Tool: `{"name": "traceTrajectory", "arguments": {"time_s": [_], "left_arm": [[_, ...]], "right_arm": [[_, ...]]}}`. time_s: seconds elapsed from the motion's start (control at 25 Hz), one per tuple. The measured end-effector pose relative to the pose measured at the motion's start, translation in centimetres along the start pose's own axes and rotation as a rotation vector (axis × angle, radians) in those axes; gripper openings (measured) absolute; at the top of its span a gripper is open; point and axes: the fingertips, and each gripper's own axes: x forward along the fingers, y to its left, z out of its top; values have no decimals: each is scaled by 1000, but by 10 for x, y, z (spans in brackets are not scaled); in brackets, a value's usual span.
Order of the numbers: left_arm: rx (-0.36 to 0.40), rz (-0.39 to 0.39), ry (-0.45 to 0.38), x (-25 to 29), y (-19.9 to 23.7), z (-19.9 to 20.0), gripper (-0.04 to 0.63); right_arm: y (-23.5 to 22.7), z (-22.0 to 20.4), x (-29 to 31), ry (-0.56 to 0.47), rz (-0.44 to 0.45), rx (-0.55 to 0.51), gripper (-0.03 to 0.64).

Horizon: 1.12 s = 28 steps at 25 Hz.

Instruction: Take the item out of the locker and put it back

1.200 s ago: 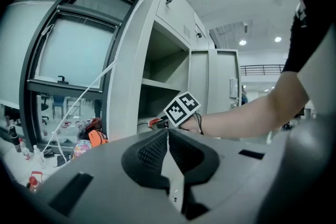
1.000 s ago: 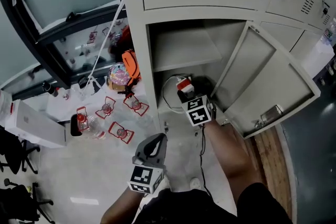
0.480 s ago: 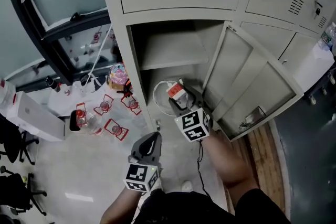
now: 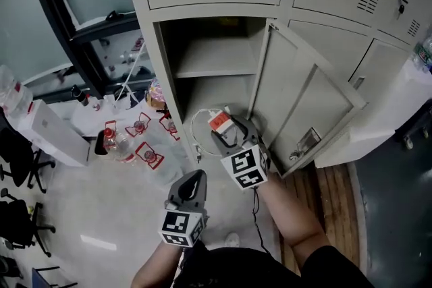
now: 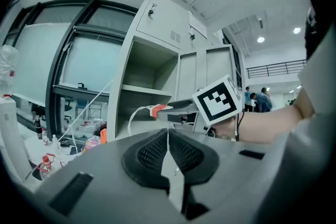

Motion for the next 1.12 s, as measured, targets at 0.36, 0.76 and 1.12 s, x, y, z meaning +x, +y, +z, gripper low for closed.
{"name": "traceTrajectory", "arguments": {"time_s": [0.36, 0.76, 1.12], "left_arm": [[25, 33, 19, -25, -33, -11, 12], [52, 7, 9, -52, -25, -2, 12], [55, -72, 13, -79, -1, -1, 12]], "right_arm": [[19, -4, -43, -29, 55, 14, 267], [53, 9, -69, -53, 53, 51, 267], [78, 6, -77, -14, -23, 160, 267]]}}
